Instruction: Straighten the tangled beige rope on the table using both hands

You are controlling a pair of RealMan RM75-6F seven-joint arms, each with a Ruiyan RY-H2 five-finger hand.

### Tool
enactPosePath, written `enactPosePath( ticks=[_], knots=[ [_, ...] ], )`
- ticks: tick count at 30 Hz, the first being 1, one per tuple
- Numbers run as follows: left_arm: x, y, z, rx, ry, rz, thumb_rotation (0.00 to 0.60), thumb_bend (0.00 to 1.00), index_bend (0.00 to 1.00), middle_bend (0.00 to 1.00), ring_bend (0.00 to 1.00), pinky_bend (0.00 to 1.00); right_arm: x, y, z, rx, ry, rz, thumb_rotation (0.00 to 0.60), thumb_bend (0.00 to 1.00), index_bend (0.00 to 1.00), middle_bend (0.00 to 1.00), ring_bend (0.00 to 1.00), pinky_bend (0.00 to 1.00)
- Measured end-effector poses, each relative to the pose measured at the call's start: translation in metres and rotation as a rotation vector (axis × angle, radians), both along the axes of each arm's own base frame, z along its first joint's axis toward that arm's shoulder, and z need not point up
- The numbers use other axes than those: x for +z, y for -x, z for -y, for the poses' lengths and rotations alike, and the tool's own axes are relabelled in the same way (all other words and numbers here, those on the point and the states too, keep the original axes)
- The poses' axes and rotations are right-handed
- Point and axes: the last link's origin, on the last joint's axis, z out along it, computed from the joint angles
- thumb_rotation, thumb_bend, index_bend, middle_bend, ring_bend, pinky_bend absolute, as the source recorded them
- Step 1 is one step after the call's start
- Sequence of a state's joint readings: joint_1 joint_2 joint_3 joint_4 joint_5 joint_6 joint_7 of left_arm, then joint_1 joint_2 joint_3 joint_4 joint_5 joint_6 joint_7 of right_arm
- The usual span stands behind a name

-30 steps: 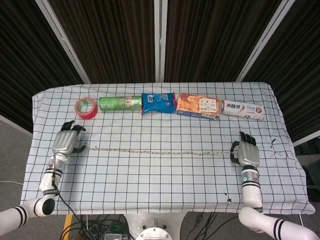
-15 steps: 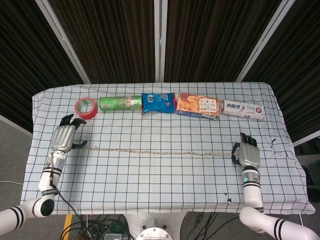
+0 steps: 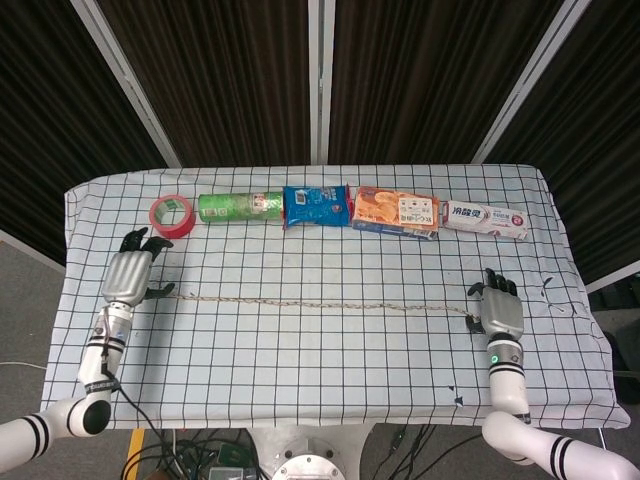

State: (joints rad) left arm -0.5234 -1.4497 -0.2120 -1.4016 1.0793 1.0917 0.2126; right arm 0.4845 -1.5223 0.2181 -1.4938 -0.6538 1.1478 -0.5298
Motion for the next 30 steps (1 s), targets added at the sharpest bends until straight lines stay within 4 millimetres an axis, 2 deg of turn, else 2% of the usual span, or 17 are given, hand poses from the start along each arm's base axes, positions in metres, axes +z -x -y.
enactPosePath(
  ticks=[6, 12, 14, 21, 26, 30],
  knots=[
    [0.008, -0.001, 0.001, -0.009, -0.030, 0.002, 0.600, 0.14, 0.23, 0.19, 0.00, 0.01, 0.015, 0.000, -0.003, -0.001, 0.049, 0.014, 0.600, 0.22, 0.19, 0.00, 0.00, 0.00],
    [0.020, 0.001, 0.008, -0.022, -0.083, 0.043, 0.600, 0.07, 0.21, 0.18, 0.00, 0.01, 0.046, -0.002, -0.013, 0.026, 0.163, 0.049, 0.600, 0.16, 0.02, 0.00, 0.00, 0.00],
    [0.025, 0.003, 0.014, -0.032, -0.113, 0.055, 0.600, 0.04, 0.20, 0.18, 0.00, 0.02, 0.058, -0.002, -0.018, 0.044, 0.207, 0.069, 0.600, 0.13, 0.00, 0.00, 0.00, 0.00],
    [0.037, 0.026, 0.053, -0.041, -0.193, 0.042, 0.599, 0.00, 0.11, 0.15, 0.00, 0.02, 0.089, 0.007, -0.041, 0.155, 0.316, 0.092, 0.600, 0.13, 0.00, 0.00, 0.00, 0.00],
    [0.041, 0.039, 0.083, -0.017, -0.193, 0.060, 0.504, 0.00, 0.10, 0.14, 0.00, 0.02, 0.098, 0.024, -0.068, 0.167, 0.319, 0.081, 0.600, 0.15, 0.00, 0.00, 0.00, 0.00],
    [0.046, 0.043, 0.100, -0.011, -0.209, 0.051, 0.491, 0.00, 0.10, 0.14, 0.00, 0.02, 0.097, 0.028, -0.078, 0.173, 0.314, 0.079, 0.600, 0.15, 0.00, 0.00, 0.00, 0.00]
  ],
)
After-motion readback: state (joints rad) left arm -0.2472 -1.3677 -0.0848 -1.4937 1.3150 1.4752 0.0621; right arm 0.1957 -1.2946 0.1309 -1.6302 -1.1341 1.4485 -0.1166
